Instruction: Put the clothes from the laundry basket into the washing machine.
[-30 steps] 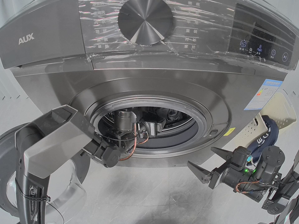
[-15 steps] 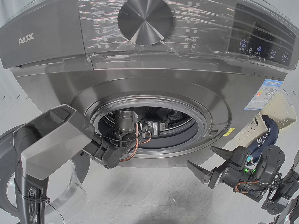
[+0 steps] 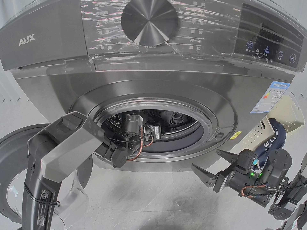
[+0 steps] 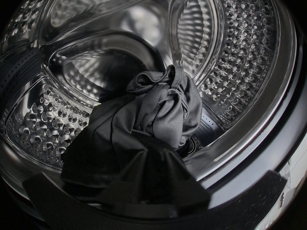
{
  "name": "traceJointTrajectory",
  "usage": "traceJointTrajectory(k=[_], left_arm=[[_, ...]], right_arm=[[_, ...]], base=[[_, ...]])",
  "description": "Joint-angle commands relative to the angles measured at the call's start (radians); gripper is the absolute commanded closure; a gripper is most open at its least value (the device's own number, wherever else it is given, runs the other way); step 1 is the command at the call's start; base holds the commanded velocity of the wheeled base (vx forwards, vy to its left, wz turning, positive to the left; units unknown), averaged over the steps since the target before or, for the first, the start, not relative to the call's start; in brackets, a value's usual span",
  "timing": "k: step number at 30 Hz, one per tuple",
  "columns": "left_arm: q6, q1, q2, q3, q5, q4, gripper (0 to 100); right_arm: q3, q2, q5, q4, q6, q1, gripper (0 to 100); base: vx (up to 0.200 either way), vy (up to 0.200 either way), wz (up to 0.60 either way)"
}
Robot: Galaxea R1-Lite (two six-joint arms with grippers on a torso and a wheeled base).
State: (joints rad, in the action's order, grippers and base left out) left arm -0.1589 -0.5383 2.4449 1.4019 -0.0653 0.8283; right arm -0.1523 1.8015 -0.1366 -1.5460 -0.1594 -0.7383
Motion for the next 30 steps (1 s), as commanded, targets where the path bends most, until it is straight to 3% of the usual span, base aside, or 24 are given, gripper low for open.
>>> traceJointTrajectory(k=[1, 4, 6, 9, 13, 14, 18, 23, 30], left_arm=[[-0.005, 0.009, 0.065, 0.104, -0.013, -0.003, 100], [-0.011, 0.020, 0.097, 0.183, -0.036, 0.008, 100], [-0.031, 0.034, 0.125, 0.250, -0.074, 0.029, 100], [-0.050, 0.037, 0.132, 0.289, -0.080, 0.051, 100], [-0.050, 0.037, 0.121, 0.272, -0.080, 0.063, 100], [-0.050, 0.037, 0.120, 0.267, -0.080, 0.068, 0], [-0.051, 0.023, 0.105, 0.247, -0.082, 0.084, 0], [-0.048, -0.019, 0.028, 0.124, -0.080, 0.087, 0], [-0.030, -0.098, -0.164, -0.175, -0.068, 0.130, 0]], right_arm=[[-0.013, 0.004, -0.001, 0.000, 0.000, 0.007, 0], [-0.013, 0.004, -0.001, 0.000, 0.000, 0.005, 0], [-0.013, 0.004, -0.001, 0.000, 0.000, 0.005, 0], [-0.013, 0.004, -0.001, 0.000, 0.000, 0.010, 0], [-0.013, 0.004, -0.001, 0.000, -0.002, 0.010, 0], [-0.013, 0.004, -0.001, 0.000, 0.000, 0.010, 0], [-0.013, 0.004, -0.001, 0.000, 0.000, 0.010, 0], [-0.013, 0.002, -0.001, 0.000, 0.000, 0.008, 0], [-0.006, -0.002, -0.006, 0.000, 0.000, -0.003, 0]], base=[[0.000, 0.000, 0.00], [0.000, 0.000, 0.00], [0.000, 0.000, 0.00], [0.000, 0.000, 0.00], [0.000, 0.000, 0.00], [0.000, 0.000, 0.00], [0.000, 0.000, 0.00], [0.000, 0.000, 0.00], [0.000, 0.000, 0.00]])
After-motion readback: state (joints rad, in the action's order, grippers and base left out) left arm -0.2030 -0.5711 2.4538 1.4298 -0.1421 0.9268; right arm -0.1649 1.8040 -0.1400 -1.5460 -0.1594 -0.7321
